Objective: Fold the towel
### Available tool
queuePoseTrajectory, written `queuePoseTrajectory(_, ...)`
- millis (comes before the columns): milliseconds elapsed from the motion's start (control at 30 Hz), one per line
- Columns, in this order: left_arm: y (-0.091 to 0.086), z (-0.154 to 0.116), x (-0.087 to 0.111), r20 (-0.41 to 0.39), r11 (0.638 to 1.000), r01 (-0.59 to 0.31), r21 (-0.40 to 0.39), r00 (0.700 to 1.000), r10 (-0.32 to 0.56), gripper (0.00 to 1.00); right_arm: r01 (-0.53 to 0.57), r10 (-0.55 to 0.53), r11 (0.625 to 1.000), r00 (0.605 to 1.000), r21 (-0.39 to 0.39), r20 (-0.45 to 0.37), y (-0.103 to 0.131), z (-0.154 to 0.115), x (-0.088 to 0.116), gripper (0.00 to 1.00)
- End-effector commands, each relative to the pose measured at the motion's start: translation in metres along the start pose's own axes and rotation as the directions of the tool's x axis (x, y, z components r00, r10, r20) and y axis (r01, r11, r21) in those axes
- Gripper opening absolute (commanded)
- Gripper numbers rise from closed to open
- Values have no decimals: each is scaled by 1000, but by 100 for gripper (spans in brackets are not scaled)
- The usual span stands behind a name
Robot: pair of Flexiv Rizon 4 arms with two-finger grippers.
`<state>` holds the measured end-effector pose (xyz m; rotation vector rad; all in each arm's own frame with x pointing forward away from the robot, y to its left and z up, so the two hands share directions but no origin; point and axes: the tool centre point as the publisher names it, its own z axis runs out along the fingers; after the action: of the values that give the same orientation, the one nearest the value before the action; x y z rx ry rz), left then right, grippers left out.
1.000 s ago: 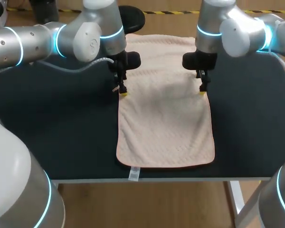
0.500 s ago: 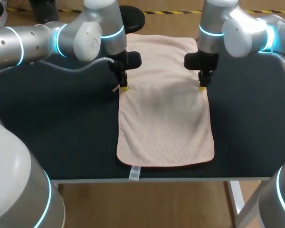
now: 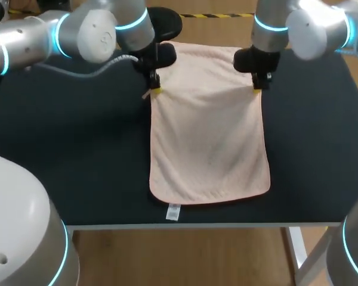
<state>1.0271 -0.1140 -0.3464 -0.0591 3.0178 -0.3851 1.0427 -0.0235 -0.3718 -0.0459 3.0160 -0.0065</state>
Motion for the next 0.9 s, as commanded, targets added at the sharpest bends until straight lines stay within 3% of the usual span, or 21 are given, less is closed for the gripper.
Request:
queuePoseTrajectory(33, 9, -77, 2, 99, 999, 29, 14, 995, -30, 0, 3, -2, 1000, 998, -5, 70, -5, -56, 1, 0)
queuePoseTrajectory(167, 10, -116, -19, 179, 999, 37, -17, 983, -33, 0, 17, -16, 1000, 991, -9, 136, -3, -89, -16, 0)
queuePoseTrajectory(433, 3, -189, -59, 367, 999, 18, 28, 930, -27, 0, 40, -27, 999, 953, -37, 302, 9, -166, -58, 0)
queuePoseTrajectory(733, -6, -261, -92, 541, 999, -11, 32, 841, -8, 0, 64, -30, 997, 875, -53, 483, 17, -250, -100, 0)
queuePoseTrajectory(900, -8, -290, -96, 621, 999, -11, 34, 784, -13, 0, 72, -27, 995, 841, -62, 541, 20, -279, -103, 0)
